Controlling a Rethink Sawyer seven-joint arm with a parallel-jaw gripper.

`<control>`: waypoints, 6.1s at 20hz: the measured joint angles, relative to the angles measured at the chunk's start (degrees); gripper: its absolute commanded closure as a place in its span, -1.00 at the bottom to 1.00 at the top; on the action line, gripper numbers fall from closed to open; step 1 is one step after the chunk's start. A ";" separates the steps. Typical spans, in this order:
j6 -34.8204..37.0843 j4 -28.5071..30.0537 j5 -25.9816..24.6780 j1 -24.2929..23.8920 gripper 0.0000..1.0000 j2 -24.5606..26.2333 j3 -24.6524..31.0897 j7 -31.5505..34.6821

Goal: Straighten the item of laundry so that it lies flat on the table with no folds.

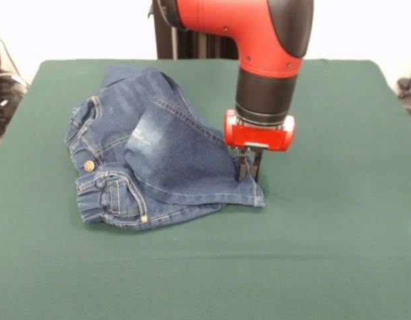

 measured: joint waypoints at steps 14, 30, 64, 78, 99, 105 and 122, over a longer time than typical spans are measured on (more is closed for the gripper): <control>-0.01 5.31 6.03 9.50 1.00 -6.84 -2.09 2.12; -0.01 10.53 7.02 18.27 1.00 -10.49 -2.02 4.89; -0.22 11.10 18.87 36.00 1.00 -8.52 -2.88 15.72; -0.88 12.41 12.25 24.77 1.00 -11.14 -2.66 15.72; -0.99 17.02 5.90 18.11 1.00 -14.77 -1.59 15.72; -0.99 17.13 5.90 18.96 1.00 -14.78 -1.56 15.72; 3.29 21.81 -2.68 1.24 1.00 -27.83 1.16 15.72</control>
